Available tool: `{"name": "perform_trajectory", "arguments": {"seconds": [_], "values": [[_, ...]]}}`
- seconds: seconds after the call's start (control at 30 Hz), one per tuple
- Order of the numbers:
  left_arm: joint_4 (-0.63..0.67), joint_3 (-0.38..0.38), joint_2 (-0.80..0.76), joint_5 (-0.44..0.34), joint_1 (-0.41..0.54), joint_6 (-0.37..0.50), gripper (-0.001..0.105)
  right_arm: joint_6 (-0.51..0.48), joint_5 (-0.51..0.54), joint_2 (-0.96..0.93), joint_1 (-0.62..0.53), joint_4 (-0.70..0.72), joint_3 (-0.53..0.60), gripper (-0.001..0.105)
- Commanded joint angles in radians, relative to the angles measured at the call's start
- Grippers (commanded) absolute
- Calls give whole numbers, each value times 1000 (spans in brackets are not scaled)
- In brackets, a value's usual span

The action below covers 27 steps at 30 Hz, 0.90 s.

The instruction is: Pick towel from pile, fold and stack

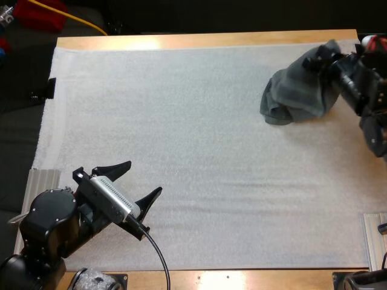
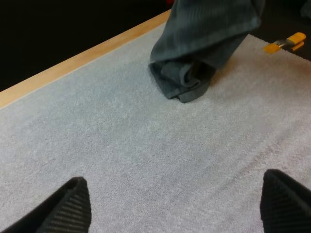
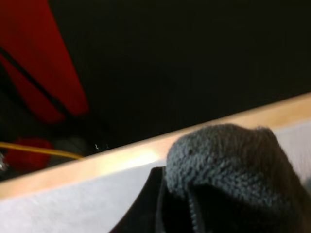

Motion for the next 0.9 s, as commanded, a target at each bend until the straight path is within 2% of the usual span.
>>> {"name": "perform_trajectory", "arguments": {"seconds": [0.0,0.3,0.47,0.53,0.87], "values": [[-10,-9,2,6,-5,-10,69,-15,-16,-19,1,5,-29,1],[-10,-9,2,6,-5,-10,69,-13,-52,-70,45,88,-112,1],[-10,-9,2,6,-5,-10,69,-11,-51,-96,213,199,-123,1],[-10,-9,2,6,-5,-10,69,-11,-41,-95,313,237,-123,1],[-10,-9,2,6,-5,-10,69,20,-39,-94,545,243,-123,1]]}}
